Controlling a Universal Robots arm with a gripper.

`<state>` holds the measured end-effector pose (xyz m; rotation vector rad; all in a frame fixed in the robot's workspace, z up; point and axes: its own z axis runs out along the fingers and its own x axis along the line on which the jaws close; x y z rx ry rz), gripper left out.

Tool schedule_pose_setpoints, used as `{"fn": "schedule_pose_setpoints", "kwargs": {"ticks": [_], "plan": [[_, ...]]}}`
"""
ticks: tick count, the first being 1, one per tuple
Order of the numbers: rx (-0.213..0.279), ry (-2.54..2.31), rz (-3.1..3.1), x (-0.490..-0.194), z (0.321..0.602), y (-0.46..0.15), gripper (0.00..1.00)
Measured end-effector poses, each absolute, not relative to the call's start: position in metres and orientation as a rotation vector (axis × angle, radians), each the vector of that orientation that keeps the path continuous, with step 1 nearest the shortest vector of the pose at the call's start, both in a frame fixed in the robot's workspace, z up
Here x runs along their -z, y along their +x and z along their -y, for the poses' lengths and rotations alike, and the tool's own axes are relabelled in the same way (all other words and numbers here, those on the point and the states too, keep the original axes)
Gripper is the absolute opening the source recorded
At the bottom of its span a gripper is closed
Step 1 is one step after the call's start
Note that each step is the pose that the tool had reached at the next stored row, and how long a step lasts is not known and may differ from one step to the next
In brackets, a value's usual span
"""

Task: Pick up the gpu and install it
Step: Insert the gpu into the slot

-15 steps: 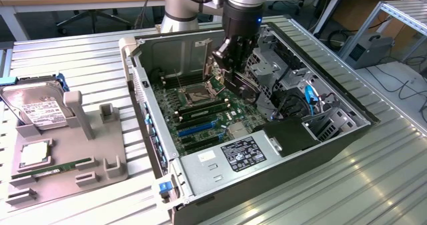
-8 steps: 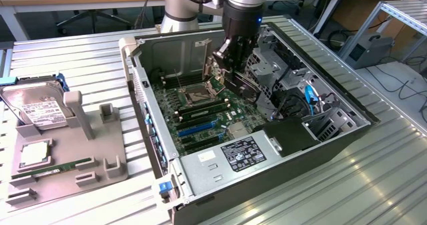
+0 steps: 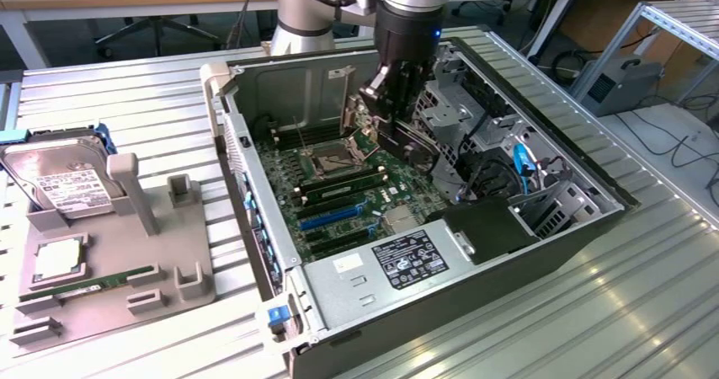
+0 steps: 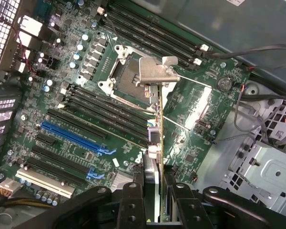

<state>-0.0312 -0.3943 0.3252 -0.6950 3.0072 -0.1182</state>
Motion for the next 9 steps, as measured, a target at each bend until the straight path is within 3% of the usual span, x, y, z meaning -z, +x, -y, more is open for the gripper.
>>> {"fn": "schedule_pose_setpoints", "kwargs": {"ticks": [9], "plan": [[0.118, -0.732, -2.998, -0.3252, 0.3944, -0.0312, 0.27]]}}
